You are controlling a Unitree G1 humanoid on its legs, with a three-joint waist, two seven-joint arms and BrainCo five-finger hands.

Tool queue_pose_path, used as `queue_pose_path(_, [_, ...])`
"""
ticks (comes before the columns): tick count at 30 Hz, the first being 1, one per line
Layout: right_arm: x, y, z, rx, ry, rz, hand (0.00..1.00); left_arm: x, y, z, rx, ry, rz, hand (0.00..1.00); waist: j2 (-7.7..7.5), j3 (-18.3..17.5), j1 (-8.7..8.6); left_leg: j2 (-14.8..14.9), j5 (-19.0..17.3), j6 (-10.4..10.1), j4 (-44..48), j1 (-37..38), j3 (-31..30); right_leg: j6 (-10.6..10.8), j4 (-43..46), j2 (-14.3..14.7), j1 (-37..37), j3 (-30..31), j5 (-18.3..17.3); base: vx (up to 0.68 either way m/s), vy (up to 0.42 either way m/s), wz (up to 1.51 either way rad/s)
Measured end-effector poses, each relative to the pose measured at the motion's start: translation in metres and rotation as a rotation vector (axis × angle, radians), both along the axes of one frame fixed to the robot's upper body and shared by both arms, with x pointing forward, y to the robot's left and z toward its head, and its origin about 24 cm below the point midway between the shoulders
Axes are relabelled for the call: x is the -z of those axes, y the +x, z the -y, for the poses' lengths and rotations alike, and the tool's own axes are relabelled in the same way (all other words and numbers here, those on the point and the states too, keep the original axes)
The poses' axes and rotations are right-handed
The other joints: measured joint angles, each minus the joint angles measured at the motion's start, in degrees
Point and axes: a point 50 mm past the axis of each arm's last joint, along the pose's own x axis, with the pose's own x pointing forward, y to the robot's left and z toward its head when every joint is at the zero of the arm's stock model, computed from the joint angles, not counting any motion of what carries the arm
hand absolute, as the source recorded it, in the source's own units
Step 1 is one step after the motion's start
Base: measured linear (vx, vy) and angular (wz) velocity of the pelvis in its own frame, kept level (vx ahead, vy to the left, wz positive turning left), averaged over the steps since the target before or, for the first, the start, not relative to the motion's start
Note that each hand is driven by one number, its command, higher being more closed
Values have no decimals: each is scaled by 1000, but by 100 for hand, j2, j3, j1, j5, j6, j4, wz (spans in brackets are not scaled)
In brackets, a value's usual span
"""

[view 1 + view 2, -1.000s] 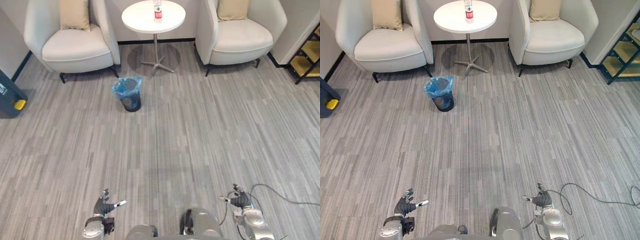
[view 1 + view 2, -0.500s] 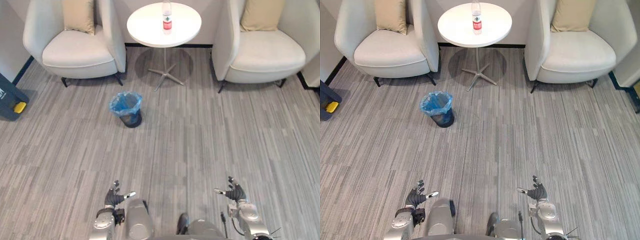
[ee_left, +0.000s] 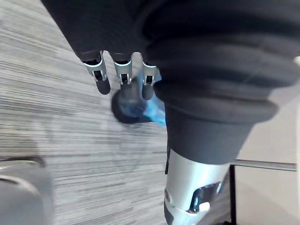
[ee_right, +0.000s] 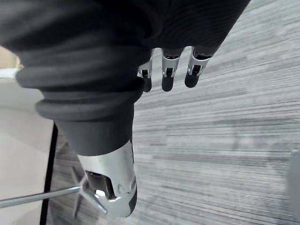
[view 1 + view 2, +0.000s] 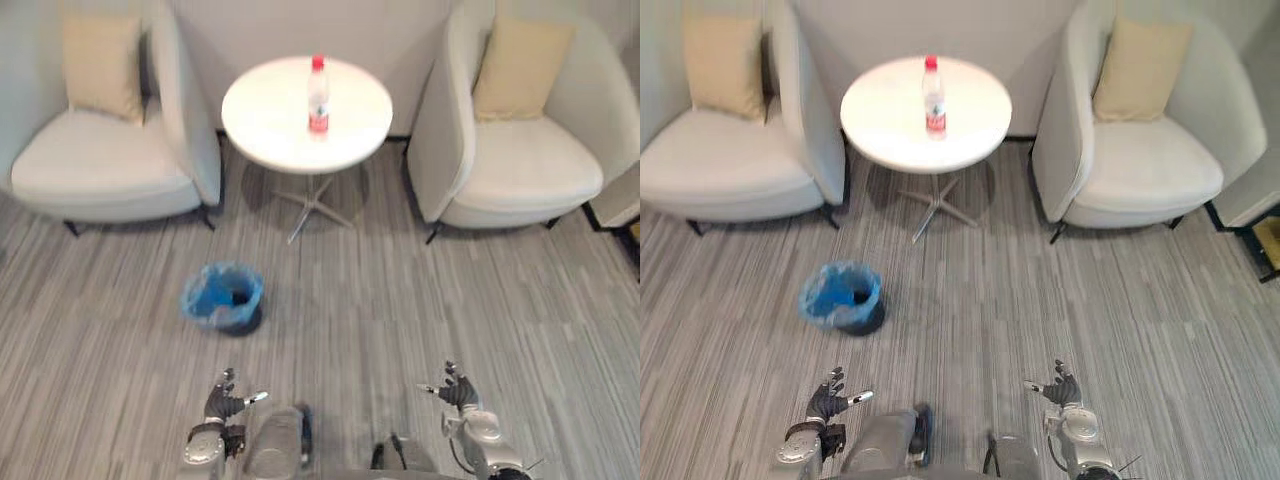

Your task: Gather rubbish on tea table into small bin, then transfer packed bag to large trash can.

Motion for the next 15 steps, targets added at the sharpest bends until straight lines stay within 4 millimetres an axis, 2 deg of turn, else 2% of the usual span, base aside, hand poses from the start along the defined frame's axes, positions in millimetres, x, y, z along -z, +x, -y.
queue_pose_path(1, [1,-2,2,8,-2,-9,0,0,1,-2,0,8,-2,0,-57,4,-140,7,-47,-86,-237,290,-230,186,-1504,159,-22,422,946,612,-155,106])
queue_pose_path(2, [1,-4,3,15,-3,-14,0,2,0,-2,-4,7,-11,0,-68,-2,-165,12,-76,-138,-278,387,-335,290,-1755,184,16,580,1393,652,-220,91])
queue_pose_path(3, [3,-7,6,26,-5,-22,0,4,-2,0,-2,0,-22,0,-60,-7,-163,41,-118,-216,-255,481,-406,211,-1818,253,125,704,1872,668,-248,44])
queue_pose_path(4, [3,-7,13,35,-21,-42,0,9,-7,9,-11,-30,-42,0,172,-35,-89,356,-127,-410,91,446,-587,-244,-1748,493,299,642,1791,665,-245,28])
queue_pose_path(5, [1,-4,13,34,-19,-34,0,10,-9,10,-14,-34,-51,0,186,-24,-70,396,-29,-575,368,314,-661,-323,-1577,488,299,525,1644,608,-240,52])
queue_pose_path(6, [2,-5,12,37,-16,-35,0,12,-10,14,-20,-49,-59,0,209,-7,-151,420,324,-793,1252,39,-758,-378,-1358,466,507,309,1339,572,-251,85])
queue_pose_path(7, [4,-14,12,39,-15,-43,0,13,-10,20,-39,-75,-51,0,223,28,-124,564,1083,-718,2552,-405,-692,-451,-1454,495,1023,116,1139,556,-251,93])
queue_pose_path(8, [4,-15,10,33,-12,-39,0,13,-10,22,-44,-84,-51,0,193,49,-67,752,1309,-701,3148,-686,-603,-478,-1563,534,1309,58,1070,631,-260,59])
queue_pose_path(9, [4,-17,5,37,2,-34,0,14,-12,25,-38,-91,-53,0,221,53,30,1040,1075,-561,4025,-1112,-283,-525,-1777,623,1780,20,1009,483,-186,24])
queue_pose_path(10, [4,-17,4,43,9,-31,0,14,-11,25,-35,-91,-52,0,177,59,59,1075,936,-572,4156,-1311,-169,-535,-1917,630,1979,-9,999,541,-208,13])
queue_pose_path(11, [2,-13,1,48,24,-9,0,13,-10,26,-31,-92,-47,0,93,40,122,1070,715,-592,3892,-1618,108,-533,-2236,615,2287,-52,1000,417,-122,-1])
queue_pose_path(13, [-2,-9,1,56,28,23,0,12,-9,26,-30,-93,-41,0,95,45,185,979,653,-577,2721,-1927,439,-448,-2518,614,2549,-106,948,400,-36,-2])
queue_pose_path(14, [-3,-8,3,63,25,32,0,12,-9,27,-29,-94,-40,0,179,36,183,826,829,-665,1625,-1955,601,-322,-2586,637,2666,-134,856,378,78,2])
queue_pose_path(15, [-4,-11,10,83,17,38,0,15,-14,30,-28,-101,-55,0,385,-6,172,743,1706,-615,482,-1908,672,-208,-2580,795,2782,-98,711,395,104,3])
